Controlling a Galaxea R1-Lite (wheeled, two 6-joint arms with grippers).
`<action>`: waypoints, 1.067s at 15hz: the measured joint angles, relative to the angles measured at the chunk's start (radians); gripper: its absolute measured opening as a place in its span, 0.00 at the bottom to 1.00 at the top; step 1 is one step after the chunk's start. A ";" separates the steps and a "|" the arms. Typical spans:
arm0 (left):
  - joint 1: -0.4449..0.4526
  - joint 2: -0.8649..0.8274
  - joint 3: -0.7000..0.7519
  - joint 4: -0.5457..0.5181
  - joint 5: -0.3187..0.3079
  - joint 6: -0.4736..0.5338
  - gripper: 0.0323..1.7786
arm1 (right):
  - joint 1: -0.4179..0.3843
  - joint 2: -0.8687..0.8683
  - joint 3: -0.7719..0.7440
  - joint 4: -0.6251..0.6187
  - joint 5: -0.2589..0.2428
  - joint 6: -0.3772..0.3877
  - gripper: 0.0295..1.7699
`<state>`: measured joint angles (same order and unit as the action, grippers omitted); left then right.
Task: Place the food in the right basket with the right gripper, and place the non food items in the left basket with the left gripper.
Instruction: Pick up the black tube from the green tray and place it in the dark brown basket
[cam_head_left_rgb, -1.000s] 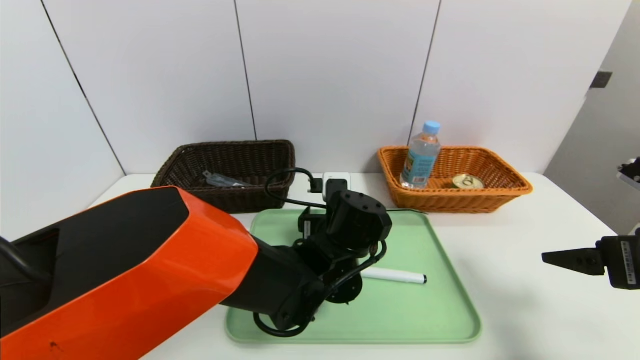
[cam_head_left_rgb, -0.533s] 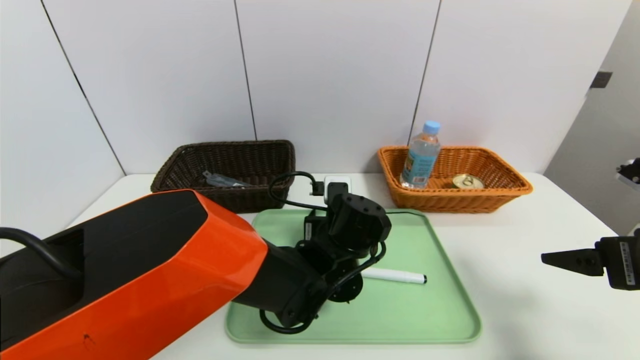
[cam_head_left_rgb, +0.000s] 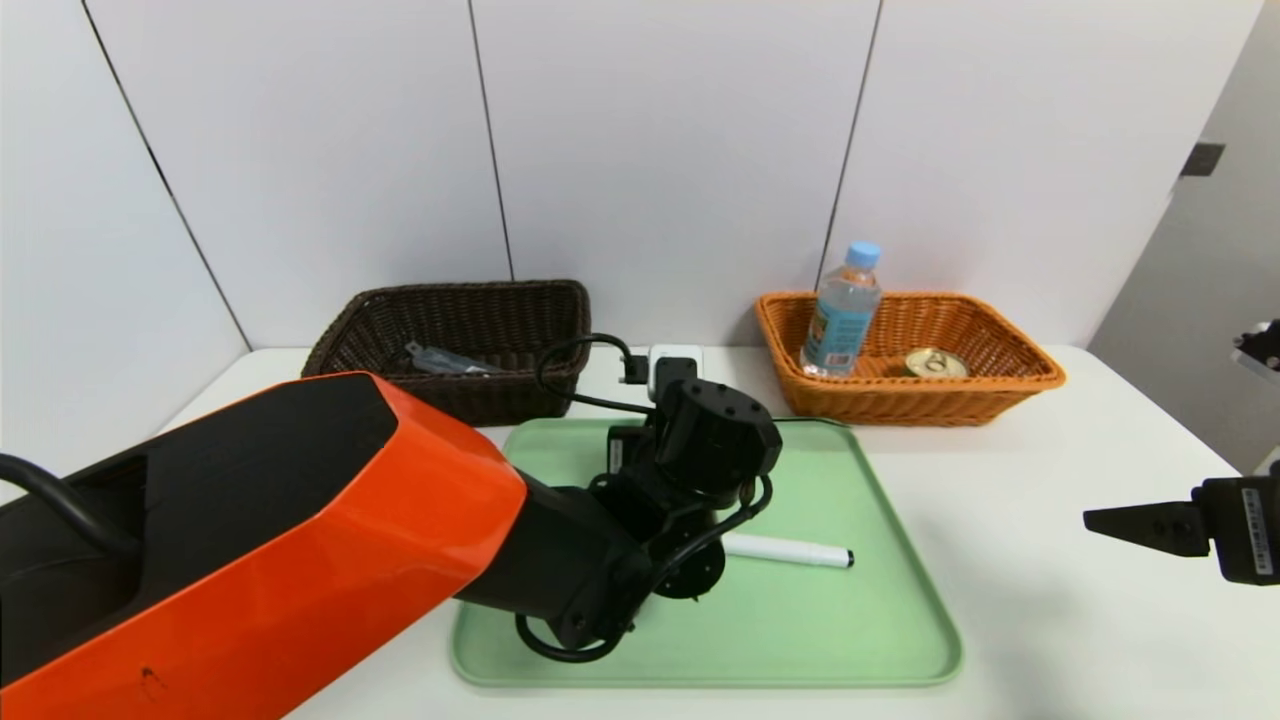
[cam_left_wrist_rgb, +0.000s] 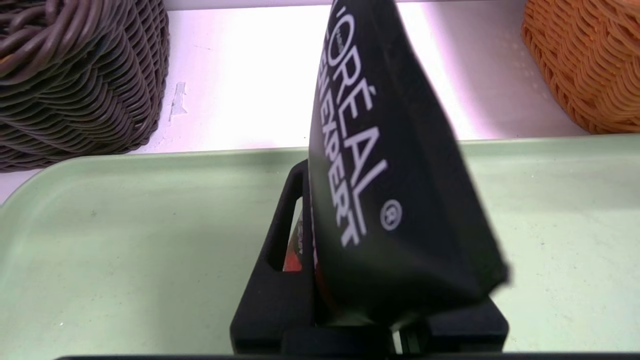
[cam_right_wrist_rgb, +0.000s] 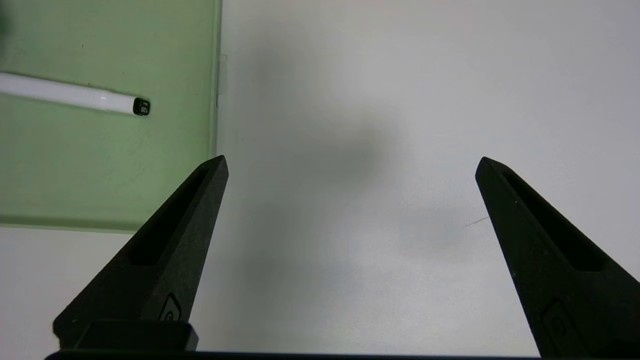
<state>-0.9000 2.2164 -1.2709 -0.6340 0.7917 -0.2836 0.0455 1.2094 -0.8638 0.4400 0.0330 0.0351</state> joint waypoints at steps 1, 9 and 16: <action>0.000 -0.006 0.000 0.000 -0.002 0.005 0.23 | 0.000 -0.001 0.001 0.000 0.000 0.000 0.97; -0.049 -0.169 -0.092 0.159 -0.057 0.002 0.23 | 0.003 -0.027 0.015 0.001 0.000 0.000 0.97; 0.115 -0.374 -0.281 0.473 -0.229 -0.011 0.23 | 0.006 -0.027 0.010 -0.002 0.000 0.001 0.97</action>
<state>-0.7851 1.8426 -1.5515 -0.1611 0.5623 -0.2949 0.0519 1.1819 -0.8543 0.4381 0.0330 0.0364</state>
